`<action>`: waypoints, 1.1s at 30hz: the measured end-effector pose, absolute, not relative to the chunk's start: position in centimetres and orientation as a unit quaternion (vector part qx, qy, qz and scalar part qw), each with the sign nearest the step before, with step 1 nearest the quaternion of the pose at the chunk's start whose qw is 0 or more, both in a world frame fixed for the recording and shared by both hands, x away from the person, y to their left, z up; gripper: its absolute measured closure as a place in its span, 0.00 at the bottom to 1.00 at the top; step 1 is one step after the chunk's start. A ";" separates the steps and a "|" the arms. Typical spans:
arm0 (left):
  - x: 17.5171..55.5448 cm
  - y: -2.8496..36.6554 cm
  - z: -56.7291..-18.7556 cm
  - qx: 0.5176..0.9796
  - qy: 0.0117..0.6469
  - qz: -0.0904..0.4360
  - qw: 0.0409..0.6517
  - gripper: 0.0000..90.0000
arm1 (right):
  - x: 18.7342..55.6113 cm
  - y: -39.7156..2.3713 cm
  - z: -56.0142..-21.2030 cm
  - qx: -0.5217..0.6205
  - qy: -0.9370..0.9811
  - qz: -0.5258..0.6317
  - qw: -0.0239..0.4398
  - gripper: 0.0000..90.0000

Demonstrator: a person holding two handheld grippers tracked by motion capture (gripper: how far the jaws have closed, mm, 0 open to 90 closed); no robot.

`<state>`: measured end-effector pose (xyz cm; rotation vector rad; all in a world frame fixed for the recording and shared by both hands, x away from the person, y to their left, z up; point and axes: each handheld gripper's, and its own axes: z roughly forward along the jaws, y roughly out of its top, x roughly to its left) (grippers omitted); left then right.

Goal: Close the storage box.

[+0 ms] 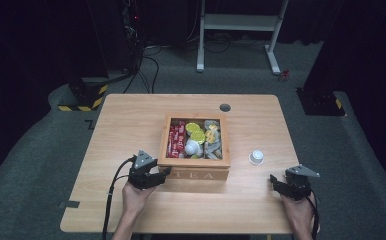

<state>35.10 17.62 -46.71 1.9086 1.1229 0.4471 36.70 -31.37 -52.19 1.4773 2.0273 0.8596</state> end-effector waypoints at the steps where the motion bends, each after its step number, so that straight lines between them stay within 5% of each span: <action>1: 35.0 17.7 -46.8 0.762 0.451 0.176 0.430 0.45 | 36.7 -31.4 -52.2 0.540 0.742 0.315 0.243 0.38; 33: 33.9 23.7 -42.2 0.697 0.481 0.222 0.483 0.42 | 36.8 -31.5 -52.2 0.541 0.742 0.316 0.241 0.38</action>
